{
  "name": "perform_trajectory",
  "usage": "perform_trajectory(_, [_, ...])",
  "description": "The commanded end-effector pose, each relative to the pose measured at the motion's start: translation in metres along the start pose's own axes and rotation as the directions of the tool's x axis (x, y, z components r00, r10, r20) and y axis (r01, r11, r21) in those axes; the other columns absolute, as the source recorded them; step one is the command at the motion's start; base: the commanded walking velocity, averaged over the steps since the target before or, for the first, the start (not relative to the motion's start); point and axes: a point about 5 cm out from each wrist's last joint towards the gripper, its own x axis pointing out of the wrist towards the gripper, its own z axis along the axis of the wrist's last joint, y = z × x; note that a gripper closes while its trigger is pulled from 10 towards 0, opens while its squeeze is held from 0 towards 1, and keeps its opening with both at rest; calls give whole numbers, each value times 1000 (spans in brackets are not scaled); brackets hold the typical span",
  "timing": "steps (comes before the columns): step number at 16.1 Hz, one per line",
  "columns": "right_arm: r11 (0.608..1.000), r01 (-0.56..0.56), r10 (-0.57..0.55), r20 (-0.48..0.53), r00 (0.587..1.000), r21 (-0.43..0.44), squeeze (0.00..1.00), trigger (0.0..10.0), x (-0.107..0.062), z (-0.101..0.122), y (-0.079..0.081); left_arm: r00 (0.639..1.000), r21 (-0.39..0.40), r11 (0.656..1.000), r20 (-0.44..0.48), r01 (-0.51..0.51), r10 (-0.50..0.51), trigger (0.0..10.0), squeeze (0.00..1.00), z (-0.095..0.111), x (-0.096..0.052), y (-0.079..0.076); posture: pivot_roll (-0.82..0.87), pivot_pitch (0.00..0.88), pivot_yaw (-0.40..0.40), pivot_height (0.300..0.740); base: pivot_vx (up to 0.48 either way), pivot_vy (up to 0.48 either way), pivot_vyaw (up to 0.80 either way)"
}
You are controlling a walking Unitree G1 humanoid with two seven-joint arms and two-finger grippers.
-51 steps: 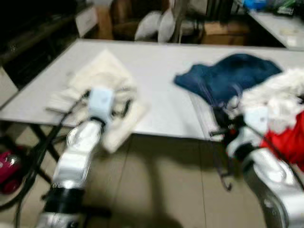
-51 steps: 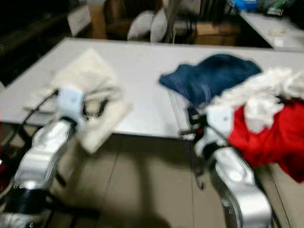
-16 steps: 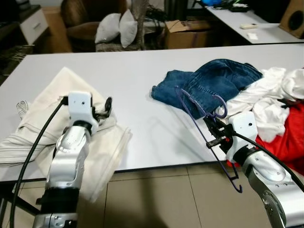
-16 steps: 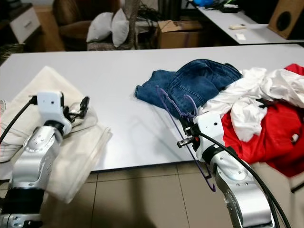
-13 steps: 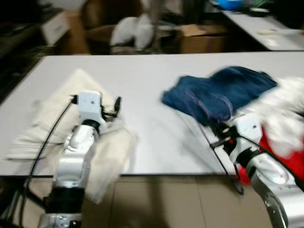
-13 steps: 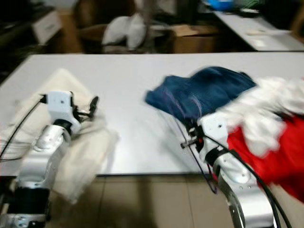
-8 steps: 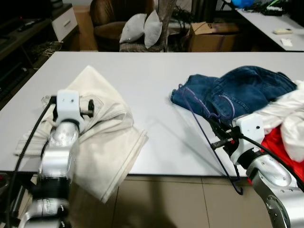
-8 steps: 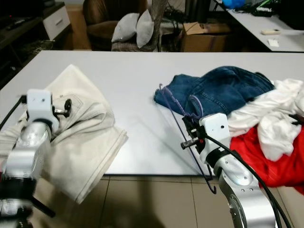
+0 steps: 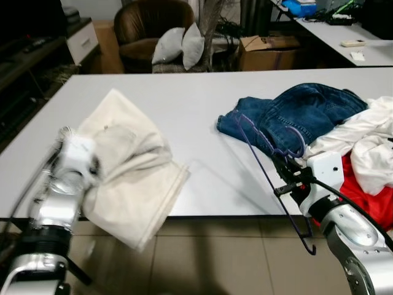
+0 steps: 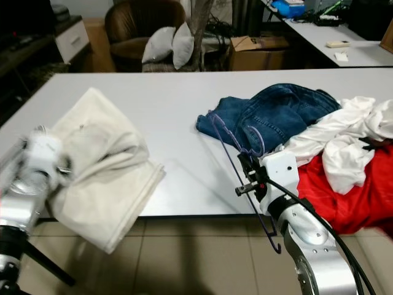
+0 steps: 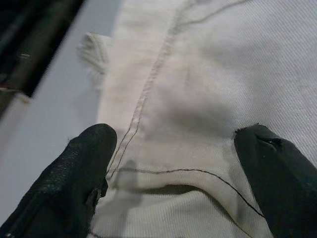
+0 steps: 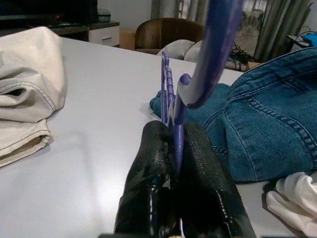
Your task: Hang hanger
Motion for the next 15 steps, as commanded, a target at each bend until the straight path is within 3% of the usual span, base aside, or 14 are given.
perform_trajectory(1, [1000, 12, -12, 32, 999, 12, 0, 10000, 3, 6, 0, 960, -21, 976, -172, 219, -219, 10000, 0, -30, -1, -39, -103, 0, 93, 740, 0, 0, 0])
perform_trajectory(3, [1000, 16, -16, 45, 999, -2, 0, 10000, 5, 9, -2, 912, -95, 931, -188, 354, -365, 10000, 0, -29, -1, -65, -116, 0, 100, 740, 0, 0, 0])
perform_trajectory(6, [999, 48, -47, 65, 997, -10, 0, 10000, 7, 13, -10, 835, -226, 827, -87, 514, -543, 10000, 0, 10, 0, -124, -140, 0, 116, 740, 0, 0, 0])
perform_trajectory(7, [998, 60, -59, 78, 995, -16, 0, 10000, 7, 15, -11, 814, -304, 775, 1, 554, -581, 10000, 0, 33, -3, -149, -161, 0, 133, 740, 0, 0, 0])
perform_trajectory(9, [998, 68, -67, 93, 993, -17, 0, 10000, 7, 18, -12, 841, -383, 758, 111, 528, -530, 10000, 0, 62, -3, -162, -179, 0, 147, 740, 0, 0, 0])
perform_trajectory(10, [997, 66, -62, 104, 993, -32, 0, 10000, 6, 20, -13, 898, -431, 788, 182, 440, -401, 10000, 0, 89, 2, -150, -193, 0, 161, 740, 0, 0, 0])
perform_trajectory(11, [998, 56, -51, 108, 993, -40, 0, 10000, 4, 21, -13, 924, -432, 817, 195, 382, -329, 10000, 0, 97, 6, -138, -195, 0, 166, 740, 0, 0, 0])
perform_trajectory(12, [999, -13, 19, 132, 991, -48, 0, 10000, -4, 26, -13, 965, -397, 887, 205, 234, -163, 10000, 0, 108, 15, -100, -197, 0, 174, 740, 0, 0, 0])
perform_trajectory(13, [996, -65, 72, 148, 986, -53, 0, 10000, -10, 31, -15, 973, -379, 914, 223, 147, -64, 10000, 0, 112, 20, -71, -193, 0, 173, 740, 0, 0, 0])
perform_trajectory(15, [993, -97, 107, 147, 983, -71, 0, 10000, -15, 34, -21, 950, -401, 905, 313, 142, -11, 10000, 0, 127, 20, -42, -184, 0, 177, 740, 0, 0, 0])
